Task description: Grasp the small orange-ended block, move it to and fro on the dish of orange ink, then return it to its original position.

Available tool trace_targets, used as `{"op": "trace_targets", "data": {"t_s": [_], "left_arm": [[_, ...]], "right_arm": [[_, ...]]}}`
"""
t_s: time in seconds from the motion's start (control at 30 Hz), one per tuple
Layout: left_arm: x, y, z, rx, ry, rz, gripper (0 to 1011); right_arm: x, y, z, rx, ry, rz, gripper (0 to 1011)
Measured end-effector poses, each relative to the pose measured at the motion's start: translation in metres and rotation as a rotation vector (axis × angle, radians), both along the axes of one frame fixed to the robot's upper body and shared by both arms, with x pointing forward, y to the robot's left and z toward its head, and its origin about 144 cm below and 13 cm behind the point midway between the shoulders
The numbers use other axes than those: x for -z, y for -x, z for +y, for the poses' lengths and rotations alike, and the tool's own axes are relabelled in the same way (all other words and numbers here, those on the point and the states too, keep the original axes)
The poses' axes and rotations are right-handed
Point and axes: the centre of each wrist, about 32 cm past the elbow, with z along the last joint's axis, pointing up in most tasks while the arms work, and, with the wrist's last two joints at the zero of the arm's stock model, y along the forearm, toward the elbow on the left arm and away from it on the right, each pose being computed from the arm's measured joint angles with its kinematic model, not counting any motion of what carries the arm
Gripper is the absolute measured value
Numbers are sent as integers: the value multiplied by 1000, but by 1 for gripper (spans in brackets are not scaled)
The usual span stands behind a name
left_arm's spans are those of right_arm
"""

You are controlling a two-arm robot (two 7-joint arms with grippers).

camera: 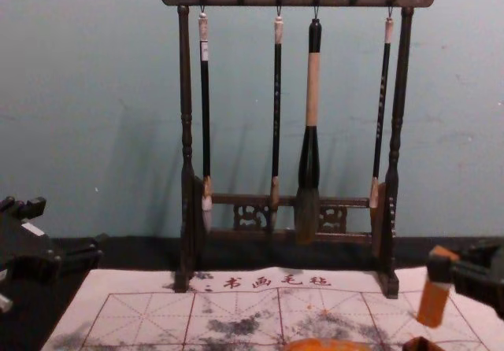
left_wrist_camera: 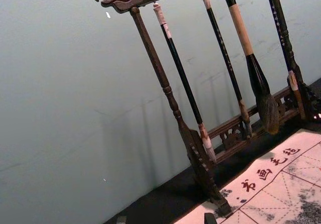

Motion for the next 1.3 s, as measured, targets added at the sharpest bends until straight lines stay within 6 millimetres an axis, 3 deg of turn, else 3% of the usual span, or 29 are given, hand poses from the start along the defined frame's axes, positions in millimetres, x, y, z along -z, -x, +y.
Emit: {"op": "trace_targets", "data": {"t_s": [0.43, 1.3], "left_arm": [[0, 0, 0, 0, 0, 0, 1001], [0, 0, 0, 0, 0, 0, 1001]], "right_arm": [[9, 3, -13, -14, 29, 9, 79], [23, -15, -8, -24, 40, 55, 79]]}}
